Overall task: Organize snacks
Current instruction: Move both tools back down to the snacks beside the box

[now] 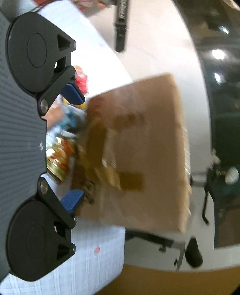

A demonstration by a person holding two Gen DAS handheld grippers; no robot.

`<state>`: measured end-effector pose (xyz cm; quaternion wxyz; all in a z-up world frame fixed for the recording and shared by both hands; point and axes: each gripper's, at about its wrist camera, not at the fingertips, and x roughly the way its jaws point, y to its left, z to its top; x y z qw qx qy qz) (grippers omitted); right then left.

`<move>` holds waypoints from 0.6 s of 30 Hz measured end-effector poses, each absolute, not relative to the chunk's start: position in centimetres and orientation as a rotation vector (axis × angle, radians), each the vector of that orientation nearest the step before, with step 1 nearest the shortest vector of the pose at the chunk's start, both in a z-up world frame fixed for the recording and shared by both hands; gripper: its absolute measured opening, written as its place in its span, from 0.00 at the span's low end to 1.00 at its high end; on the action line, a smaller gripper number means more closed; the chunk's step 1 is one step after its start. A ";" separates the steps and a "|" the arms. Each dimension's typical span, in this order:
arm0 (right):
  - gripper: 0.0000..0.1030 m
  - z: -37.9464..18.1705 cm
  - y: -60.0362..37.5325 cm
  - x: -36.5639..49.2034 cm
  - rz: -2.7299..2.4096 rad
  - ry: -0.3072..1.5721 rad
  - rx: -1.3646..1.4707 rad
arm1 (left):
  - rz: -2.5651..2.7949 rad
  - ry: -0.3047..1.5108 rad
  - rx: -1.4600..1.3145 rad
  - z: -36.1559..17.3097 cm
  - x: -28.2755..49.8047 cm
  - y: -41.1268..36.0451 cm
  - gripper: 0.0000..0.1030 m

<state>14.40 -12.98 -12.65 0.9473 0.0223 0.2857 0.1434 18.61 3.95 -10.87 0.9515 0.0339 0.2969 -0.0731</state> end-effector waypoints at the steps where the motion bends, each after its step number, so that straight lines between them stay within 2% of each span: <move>1: 0.97 -13.1 -12.4 14.4 0.310 0.592 0.014 | -0.151 0.611 0.064 -11.0 18.6 4.1 0.93; 11: 0.98 -16.3 -8.6 14.6 0.437 0.690 -0.110 | -0.154 0.660 0.045 -12.7 17.4 4.6 0.92; 18: 0.98 -17.7 -8.2 15.2 0.448 0.728 -0.075 | -0.158 0.692 0.049 -13.8 17.6 4.6 0.92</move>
